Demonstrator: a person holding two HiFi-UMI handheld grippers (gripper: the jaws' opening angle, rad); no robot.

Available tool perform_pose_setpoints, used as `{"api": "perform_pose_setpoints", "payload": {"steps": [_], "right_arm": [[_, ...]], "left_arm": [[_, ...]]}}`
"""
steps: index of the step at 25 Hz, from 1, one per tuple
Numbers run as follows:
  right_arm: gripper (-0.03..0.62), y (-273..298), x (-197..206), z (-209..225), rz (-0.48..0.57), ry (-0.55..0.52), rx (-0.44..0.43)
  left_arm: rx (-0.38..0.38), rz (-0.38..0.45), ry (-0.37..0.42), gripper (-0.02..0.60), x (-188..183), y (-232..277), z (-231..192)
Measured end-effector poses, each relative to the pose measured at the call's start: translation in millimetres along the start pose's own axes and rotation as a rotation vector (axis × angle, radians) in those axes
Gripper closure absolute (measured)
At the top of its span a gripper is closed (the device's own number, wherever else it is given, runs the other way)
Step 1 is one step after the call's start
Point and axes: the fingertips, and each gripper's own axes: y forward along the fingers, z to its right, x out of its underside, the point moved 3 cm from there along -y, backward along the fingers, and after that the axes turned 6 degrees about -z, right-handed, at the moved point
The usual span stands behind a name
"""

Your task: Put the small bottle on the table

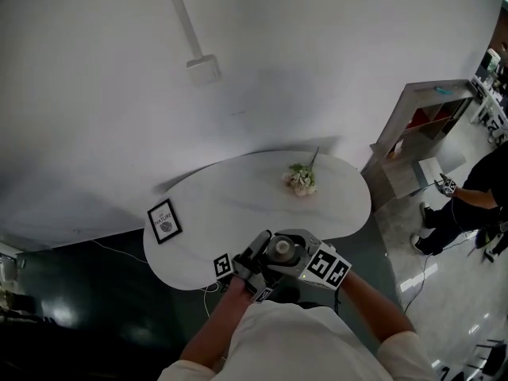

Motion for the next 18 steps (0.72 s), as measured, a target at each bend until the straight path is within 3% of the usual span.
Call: {"api": "perform_pose_setpoints", "payload": {"steps": [7,8,9,12,13,14,18], "right_arm": [[0.249,27.1,-7.2,20.2,-0.008,0.021,-0.022],[0.249,32.4,-7.3,24.5,-0.012,0.026,-0.021],[0.249,38.3,-7.7,29.4,-0.017,0.032,-0.019],[0.249,55.3,-10.2,45.1,-0.029,0.057,-0.017],[0.249,60.7,-10.9,51.1,-0.033,0.063,-0.017],[0.249,66.2,-11.1,57.6,-0.039,0.067,-0.016],[0.249,90.6,-7.4,83.4,-0.073,0.086,-0.003]], "left_arm": [[-0.017,0.003,0.007,0.245,-31.6,-12.8,-3.0],[-0.047,0.019,-0.006,0.245,-37.8,-20.3,-6.5],[-0.14,0.064,-0.041,0.245,-44.5,-36.0,-14.9],[-0.67,0.312,-0.229,0.245,-67.9,-107.9,-61.5],[-0.771,0.36,-0.268,0.245,-76.4,-121.7,-71.9],[-0.807,0.378,-0.285,0.245,-84.5,-128.6,-77.1],[-0.773,0.36,-0.296,0.245,-111.3,-140.5,-80.6]]}}
